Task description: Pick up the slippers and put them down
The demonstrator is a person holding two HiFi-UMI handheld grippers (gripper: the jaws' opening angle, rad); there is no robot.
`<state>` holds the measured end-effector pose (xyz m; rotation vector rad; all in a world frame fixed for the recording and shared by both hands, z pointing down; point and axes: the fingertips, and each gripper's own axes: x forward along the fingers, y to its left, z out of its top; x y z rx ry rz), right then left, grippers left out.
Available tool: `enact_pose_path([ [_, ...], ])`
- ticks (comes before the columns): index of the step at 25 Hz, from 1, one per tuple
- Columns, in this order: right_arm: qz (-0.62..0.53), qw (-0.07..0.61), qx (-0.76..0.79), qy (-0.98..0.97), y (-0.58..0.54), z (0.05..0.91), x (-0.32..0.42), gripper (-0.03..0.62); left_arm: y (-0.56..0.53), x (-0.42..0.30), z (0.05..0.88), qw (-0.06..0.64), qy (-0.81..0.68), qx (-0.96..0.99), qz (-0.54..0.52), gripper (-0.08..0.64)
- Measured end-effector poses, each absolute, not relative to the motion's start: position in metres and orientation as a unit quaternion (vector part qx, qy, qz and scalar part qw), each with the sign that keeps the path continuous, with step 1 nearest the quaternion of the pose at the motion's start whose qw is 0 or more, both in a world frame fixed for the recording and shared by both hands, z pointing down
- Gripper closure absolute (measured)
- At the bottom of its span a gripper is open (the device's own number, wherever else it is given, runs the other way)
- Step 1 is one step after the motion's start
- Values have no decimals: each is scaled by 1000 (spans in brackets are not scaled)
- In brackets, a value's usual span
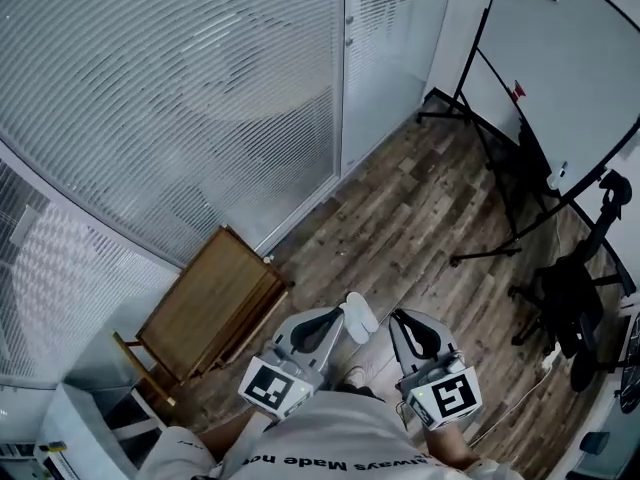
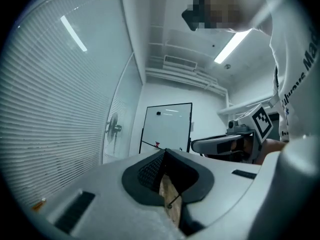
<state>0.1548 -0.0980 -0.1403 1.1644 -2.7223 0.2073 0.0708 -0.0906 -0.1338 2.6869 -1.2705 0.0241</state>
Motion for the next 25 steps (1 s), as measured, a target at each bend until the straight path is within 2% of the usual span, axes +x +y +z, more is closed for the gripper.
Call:
enact_pose_path([
  [8,37,80,380,-921,-94,-169,138,565,-84,53,-165,50,-432,900,-15,548],
  [25,29,60,383,-921,-94,-194,148,568,-78,64,-184,45,-437,898,-22,548],
])
